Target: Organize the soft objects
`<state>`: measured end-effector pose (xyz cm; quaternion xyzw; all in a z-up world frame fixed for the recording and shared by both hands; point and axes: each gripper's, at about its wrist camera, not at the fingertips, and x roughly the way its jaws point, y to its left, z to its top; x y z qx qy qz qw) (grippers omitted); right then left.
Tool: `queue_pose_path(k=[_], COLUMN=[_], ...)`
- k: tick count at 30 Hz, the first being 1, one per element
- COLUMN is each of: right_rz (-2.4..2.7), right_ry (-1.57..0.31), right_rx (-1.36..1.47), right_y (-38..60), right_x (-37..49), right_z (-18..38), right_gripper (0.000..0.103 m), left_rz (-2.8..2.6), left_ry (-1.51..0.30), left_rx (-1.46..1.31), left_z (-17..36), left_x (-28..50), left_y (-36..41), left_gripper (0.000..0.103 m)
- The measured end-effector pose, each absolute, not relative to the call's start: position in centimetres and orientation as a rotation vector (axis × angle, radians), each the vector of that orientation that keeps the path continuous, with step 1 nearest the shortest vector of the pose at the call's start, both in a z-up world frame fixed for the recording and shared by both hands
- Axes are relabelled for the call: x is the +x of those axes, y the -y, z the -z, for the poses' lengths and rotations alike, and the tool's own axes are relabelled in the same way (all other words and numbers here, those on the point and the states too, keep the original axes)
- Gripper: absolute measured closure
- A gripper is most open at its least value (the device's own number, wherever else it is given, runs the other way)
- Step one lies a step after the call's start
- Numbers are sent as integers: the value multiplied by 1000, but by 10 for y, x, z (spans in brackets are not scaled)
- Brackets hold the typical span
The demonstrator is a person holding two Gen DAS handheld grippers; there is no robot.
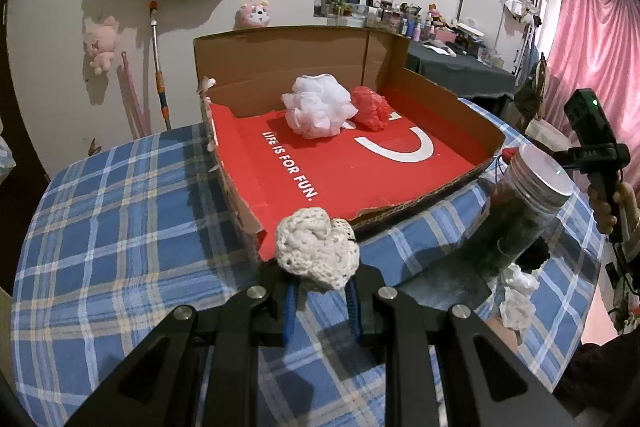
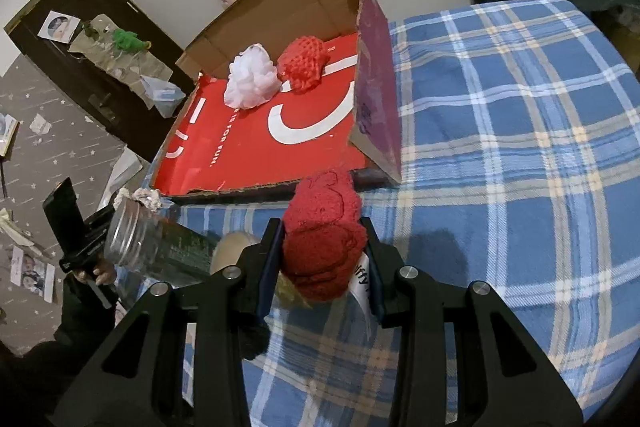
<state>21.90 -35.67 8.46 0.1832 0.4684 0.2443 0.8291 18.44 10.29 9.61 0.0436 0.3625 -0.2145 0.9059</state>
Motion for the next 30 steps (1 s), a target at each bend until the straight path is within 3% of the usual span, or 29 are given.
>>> queue_pose_path(k=[16,30], right_rz=[-610,-574], right_ry=[-1067,-986], right_rx=[386,353], right_y=[331,303], right_x=[261,303], right_z=[-103,-137], right_gripper=[68,68], left_rz=[510,470], left_ry=[-778,-779], left_rx=[60,10], left_z=[-107,-120], left_x=[217,265], left_y=[-90,-82], left_gripper=[81,81])
